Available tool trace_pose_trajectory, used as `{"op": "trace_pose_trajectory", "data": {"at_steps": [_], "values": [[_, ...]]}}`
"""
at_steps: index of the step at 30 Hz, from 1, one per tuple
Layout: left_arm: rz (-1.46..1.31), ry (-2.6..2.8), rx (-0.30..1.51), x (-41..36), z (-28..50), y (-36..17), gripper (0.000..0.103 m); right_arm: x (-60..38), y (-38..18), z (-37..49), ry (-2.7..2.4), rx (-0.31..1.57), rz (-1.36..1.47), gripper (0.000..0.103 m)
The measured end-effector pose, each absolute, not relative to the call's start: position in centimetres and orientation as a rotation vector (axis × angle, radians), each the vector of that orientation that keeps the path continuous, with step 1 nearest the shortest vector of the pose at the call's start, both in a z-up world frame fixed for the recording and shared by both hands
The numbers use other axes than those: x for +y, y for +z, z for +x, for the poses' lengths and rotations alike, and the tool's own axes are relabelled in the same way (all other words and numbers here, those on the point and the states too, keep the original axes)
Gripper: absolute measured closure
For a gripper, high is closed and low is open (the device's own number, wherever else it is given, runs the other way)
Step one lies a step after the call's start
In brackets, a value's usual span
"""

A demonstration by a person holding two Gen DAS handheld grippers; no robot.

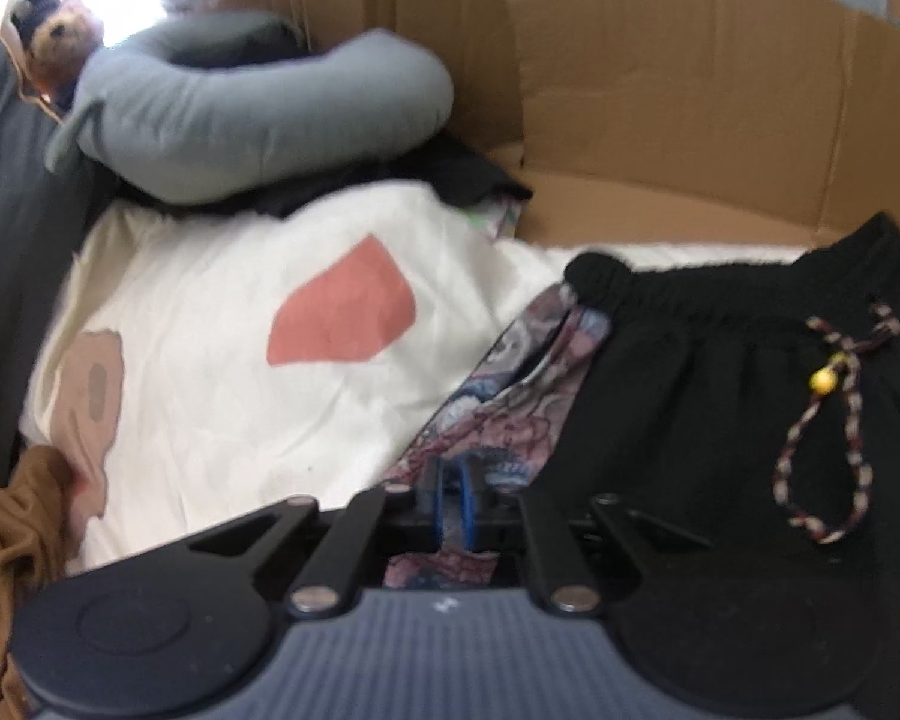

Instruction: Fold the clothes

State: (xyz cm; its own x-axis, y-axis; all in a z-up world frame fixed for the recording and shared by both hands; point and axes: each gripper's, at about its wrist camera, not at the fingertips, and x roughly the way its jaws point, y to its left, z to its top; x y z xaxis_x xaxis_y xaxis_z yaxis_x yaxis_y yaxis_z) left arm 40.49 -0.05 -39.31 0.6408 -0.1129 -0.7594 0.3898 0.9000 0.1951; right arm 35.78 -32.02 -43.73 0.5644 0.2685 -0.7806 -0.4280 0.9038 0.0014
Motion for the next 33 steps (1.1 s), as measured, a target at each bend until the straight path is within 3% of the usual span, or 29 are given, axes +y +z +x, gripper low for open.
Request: {"op": "trace_pose_trajectory", "data": {"at_steps": [17, 23, 26, 33], "values": [[0.361, -0.323, 0.833, -3.2, 42.9, -39.1, 0.097, -26.6, -44.0, 39.7, 0.396, 0.857, -0.154, 0.1], [0.389, -0.294, 0.86, -3.3, 44.2, -40.2, 0.097, -27.2, -45.1, 41.7, 0.343, 0.918, -0.054, 0.094], [0.333, -0.287, 0.86, -2.9, 44.3, -39.4, 0.097, -28.5, -45.1, 42.5, 0.324, 0.95, 0.069, 0.094], [0.263, -0.387, 0.792, -2.6, 42.9, -37.2, 0.097, -28.3, -42.5, 40.9, 0.408, 0.877, 0.041, 0.095]]}}
